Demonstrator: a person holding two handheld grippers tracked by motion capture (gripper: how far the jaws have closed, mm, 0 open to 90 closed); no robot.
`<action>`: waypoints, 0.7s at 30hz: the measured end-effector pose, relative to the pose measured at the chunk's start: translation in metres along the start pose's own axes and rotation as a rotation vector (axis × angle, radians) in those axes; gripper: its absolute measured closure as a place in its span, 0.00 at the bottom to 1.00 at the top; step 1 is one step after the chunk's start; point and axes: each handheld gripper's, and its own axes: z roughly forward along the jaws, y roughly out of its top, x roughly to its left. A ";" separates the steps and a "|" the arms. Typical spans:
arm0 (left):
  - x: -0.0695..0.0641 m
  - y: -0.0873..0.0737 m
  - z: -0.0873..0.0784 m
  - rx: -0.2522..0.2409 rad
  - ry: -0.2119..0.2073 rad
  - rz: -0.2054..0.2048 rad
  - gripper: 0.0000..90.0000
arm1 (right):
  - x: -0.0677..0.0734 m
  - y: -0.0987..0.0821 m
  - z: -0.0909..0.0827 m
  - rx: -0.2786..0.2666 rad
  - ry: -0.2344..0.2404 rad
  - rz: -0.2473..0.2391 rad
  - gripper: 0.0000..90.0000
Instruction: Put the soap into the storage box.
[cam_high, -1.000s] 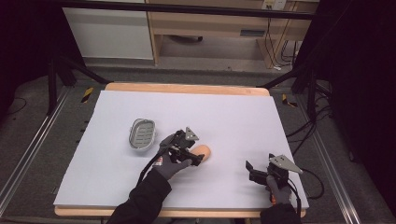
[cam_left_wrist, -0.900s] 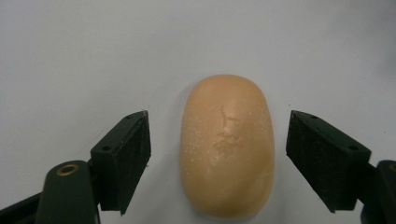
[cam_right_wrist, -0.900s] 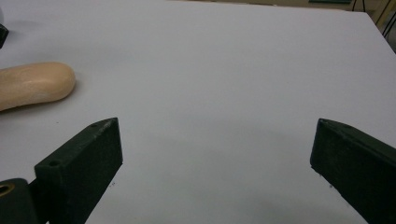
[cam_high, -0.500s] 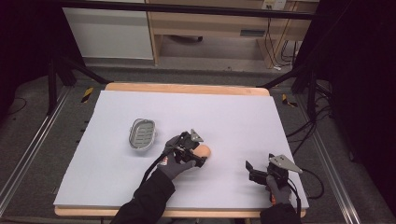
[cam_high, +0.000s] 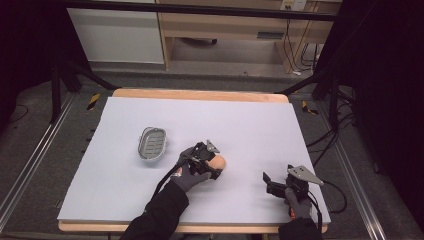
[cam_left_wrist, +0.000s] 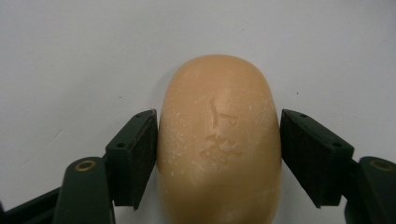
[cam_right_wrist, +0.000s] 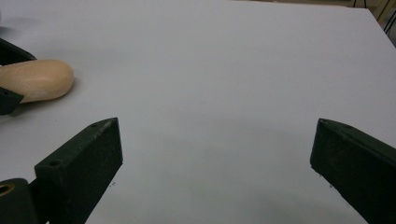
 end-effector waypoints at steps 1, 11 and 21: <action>0.000 0.000 0.001 0.005 0.006 0.002 0.33 | 0.000 0.000 0.000 0.000 0.000 0.000 0.03; -0.001 0.000 0.004 0.021 0.013 0.003 0.34 | 0.000 0.000 0.000 0.005 0.002 0.002 0.03; -0.002 0.001 0.004 0.026 0.018 0.015 0.35 | 0.000 0.000 0.001 0.009 0.003 0.001 0.03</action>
